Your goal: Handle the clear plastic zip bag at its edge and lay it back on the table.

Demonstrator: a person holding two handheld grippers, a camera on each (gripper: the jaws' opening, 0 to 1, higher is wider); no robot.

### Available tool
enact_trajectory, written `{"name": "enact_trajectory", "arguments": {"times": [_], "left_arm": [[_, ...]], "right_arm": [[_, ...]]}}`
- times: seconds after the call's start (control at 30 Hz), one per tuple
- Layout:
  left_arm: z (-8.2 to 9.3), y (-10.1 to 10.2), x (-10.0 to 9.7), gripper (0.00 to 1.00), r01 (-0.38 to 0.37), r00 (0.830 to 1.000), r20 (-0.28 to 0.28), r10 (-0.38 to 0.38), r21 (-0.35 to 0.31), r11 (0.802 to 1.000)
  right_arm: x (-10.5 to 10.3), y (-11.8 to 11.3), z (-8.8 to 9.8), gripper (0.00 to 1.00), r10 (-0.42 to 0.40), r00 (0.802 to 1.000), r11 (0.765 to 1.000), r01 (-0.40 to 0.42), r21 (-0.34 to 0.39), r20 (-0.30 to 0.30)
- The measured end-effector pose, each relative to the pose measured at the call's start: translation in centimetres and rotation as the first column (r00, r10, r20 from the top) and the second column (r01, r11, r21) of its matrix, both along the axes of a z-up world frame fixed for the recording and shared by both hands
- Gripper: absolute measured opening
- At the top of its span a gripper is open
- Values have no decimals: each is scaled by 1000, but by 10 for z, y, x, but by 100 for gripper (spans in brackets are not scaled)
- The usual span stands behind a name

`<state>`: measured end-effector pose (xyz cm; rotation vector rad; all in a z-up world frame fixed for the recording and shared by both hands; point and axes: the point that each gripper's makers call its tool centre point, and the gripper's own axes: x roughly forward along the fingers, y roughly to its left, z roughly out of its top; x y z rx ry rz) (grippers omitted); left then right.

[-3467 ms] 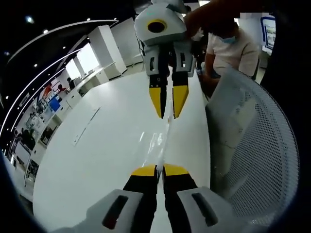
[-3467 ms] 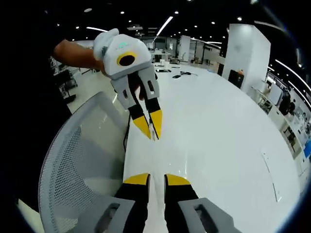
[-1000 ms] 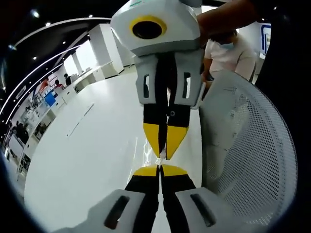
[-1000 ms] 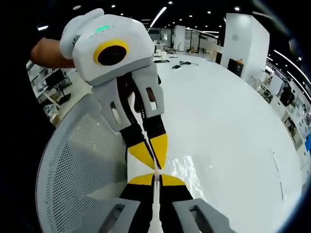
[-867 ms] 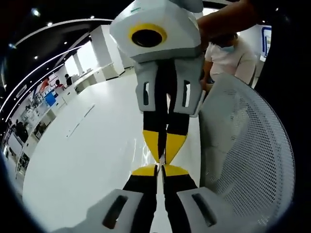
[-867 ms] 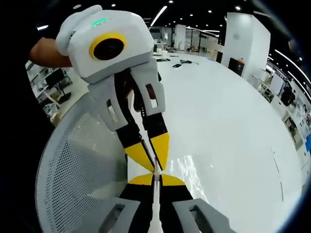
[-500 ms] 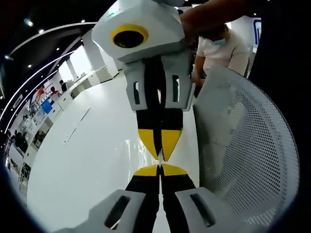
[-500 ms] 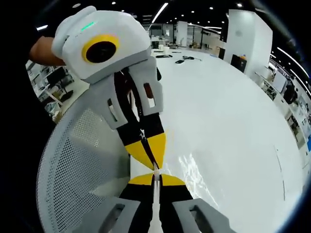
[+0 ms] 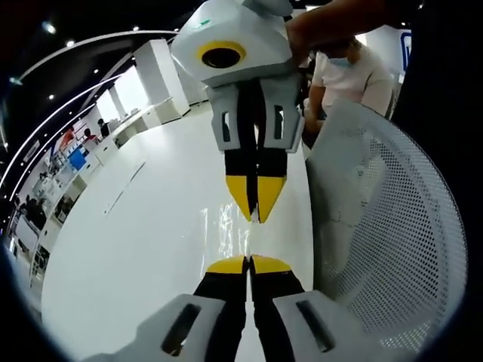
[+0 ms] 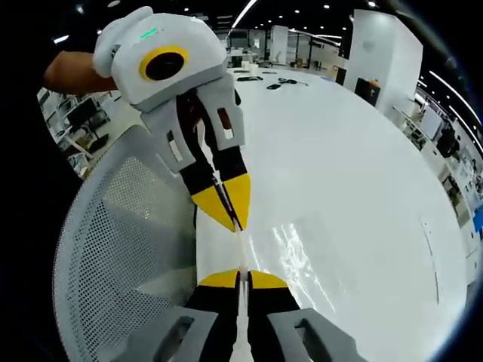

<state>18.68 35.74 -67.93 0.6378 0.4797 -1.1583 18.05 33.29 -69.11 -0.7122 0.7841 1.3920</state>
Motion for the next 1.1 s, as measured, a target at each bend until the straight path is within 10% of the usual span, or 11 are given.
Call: {"name": "enact_trajectory", "arguments": {"times": [1.1], "left_arm": [[-10, -19, 8, 0, 78, 995, 47, -84, 122, 990]], "right_arm": [[1, 11, -1, 1, 133, 981, 991, -136, 13, 140]]}}
